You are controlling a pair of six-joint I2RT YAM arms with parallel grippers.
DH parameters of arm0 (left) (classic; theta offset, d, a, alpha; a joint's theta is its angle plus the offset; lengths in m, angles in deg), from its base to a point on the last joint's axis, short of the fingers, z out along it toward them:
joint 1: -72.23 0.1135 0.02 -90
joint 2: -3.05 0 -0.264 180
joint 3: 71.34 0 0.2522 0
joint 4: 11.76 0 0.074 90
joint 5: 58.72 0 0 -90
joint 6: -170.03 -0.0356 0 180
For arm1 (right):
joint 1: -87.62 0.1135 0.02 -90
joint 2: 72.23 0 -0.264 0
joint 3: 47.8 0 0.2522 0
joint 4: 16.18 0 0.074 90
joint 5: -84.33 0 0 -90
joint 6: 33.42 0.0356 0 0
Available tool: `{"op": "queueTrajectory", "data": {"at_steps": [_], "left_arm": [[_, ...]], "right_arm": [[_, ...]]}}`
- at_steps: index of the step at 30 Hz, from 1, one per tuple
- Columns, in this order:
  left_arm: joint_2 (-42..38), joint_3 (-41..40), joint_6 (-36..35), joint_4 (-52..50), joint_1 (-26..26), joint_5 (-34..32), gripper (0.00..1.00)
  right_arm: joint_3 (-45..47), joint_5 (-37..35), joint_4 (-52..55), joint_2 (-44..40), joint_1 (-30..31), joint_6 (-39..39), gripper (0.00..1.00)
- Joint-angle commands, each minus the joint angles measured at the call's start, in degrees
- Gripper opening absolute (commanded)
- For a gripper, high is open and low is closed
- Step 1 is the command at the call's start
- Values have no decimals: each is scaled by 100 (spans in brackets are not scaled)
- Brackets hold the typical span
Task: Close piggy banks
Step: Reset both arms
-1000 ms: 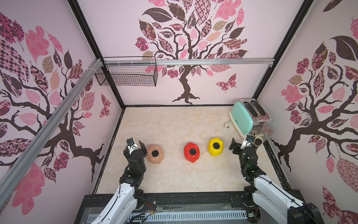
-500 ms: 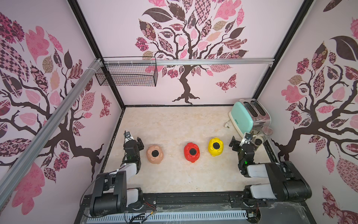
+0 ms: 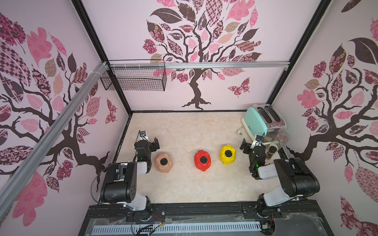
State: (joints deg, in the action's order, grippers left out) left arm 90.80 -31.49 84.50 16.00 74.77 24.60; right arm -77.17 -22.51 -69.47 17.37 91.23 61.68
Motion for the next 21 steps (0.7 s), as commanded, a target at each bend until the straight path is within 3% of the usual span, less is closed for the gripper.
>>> {"op": "queueTrajectory", "data": {"at_steps": [1,9,21], "left_arm": [[-46,-62,-113,48,0,102,98],[-38,-40,-238,22,-246,-248,98],[95,138,-186,-157,-177,-87,98]], "right_arm": [[-36,5,113,-83,-10,-27,100],[-12,14,86,-101,-10,-32,100],[-10,14,84,-101,-9,-29,99]]}}
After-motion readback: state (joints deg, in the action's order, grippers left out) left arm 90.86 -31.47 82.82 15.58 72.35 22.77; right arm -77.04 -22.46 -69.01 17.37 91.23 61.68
